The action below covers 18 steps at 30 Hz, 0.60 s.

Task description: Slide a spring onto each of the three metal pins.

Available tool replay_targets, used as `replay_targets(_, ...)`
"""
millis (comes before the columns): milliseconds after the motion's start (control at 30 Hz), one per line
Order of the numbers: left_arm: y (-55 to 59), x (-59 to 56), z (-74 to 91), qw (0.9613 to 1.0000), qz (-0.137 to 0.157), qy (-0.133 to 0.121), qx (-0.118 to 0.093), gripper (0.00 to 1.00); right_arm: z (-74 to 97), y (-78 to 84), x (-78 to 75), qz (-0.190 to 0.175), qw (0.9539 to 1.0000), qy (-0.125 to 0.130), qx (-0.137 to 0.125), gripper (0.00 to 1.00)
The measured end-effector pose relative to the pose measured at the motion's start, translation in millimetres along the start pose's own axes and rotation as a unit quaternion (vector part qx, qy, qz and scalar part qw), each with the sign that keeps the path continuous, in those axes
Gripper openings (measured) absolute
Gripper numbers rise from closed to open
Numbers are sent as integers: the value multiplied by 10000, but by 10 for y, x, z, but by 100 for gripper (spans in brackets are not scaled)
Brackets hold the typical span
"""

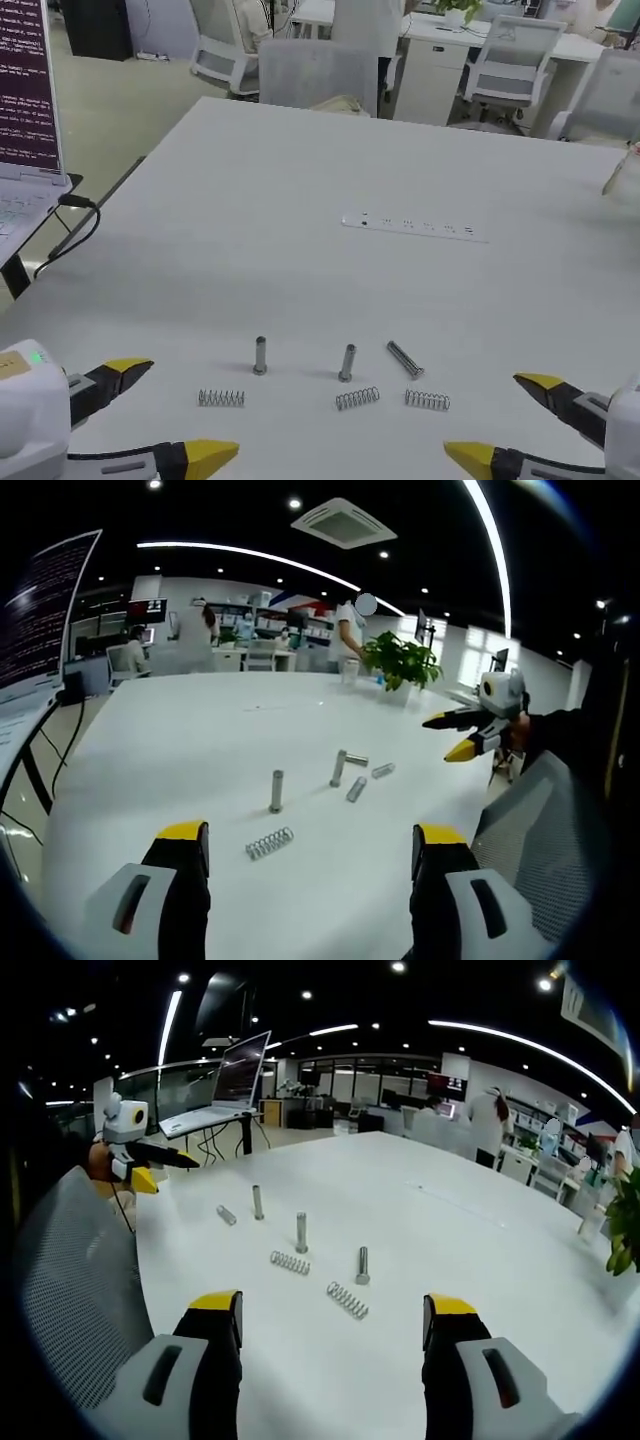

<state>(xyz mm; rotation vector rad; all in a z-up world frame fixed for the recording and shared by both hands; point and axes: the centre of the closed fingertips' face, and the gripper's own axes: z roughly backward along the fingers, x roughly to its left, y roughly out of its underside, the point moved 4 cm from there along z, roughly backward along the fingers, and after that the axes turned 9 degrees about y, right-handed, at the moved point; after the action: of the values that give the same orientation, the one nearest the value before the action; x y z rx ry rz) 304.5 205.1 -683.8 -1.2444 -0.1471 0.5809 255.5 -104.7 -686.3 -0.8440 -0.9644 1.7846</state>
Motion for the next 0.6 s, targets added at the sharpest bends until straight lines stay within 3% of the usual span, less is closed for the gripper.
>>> replay_targets(133, -5, 11, -78, 9999, -15, 89, 79, 80, 26, 17, -14, -12, 10000, 42, 25, 72)
replay_targets(600, -27, -24, -69, 9999, -74, 99, 74, 80, 19, 65, 0, -57, 10000, 14, 67, 72)
